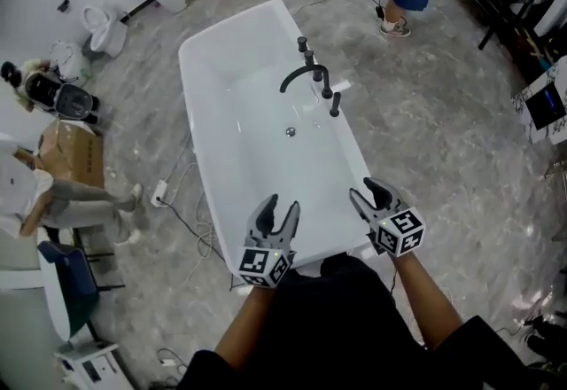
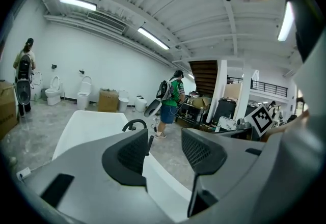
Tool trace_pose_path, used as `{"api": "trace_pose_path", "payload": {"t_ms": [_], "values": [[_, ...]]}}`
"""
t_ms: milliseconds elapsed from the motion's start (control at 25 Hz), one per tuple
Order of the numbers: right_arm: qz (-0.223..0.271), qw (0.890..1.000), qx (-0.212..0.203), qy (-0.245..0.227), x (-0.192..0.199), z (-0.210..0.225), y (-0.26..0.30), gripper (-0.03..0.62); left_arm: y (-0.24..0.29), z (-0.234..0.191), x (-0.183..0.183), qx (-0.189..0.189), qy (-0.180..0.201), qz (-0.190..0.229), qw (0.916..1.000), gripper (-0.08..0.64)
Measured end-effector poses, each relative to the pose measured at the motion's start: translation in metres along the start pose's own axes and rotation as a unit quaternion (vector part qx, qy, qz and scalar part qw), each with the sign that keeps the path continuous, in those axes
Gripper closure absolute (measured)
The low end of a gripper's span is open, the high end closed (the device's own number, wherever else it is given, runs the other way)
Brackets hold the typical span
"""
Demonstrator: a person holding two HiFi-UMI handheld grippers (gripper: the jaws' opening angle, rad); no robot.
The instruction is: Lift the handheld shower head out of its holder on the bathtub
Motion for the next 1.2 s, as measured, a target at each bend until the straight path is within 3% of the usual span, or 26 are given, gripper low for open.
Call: {"api": "trace_pose_path", "payload": {"t_ms": [400,680,1000,1200], "values": [[-0.032,0.999,0.001,-0.016,-0.014,0.051,0.047,0.433,0.048,0.001,0.0,-0.014,-0.034,0.011,0.9993,0.373],[-0.031,0.999,0.031,-0.032,-0.029,0.088,0.105,0.433,0.063,0.002,0.015,0.018,-0.04,0.012,0.999,0.374],[-0.046,0.997,0.048,-0.043,-0.039,0.128,0.177,0.433,0.075,-0.012,0.037,-0.011,-0.069,0.01,0.9975,0.374],[-0.06,0.995,0.058,-0.054,-0.04,0.154,0.217,0.433,0.081,-0.029,0.042,-0.026,-0.068,0.01,0.9973,0.373]]}}
Point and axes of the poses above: the fingertips, and each gripper's own axes: y forward along the fingers, z to its right, x out of its underside, the point moved 5 cm from there along -y, backward along the fingers, and after that the axes turned 14 degrees about y, right-handed, at the moved point
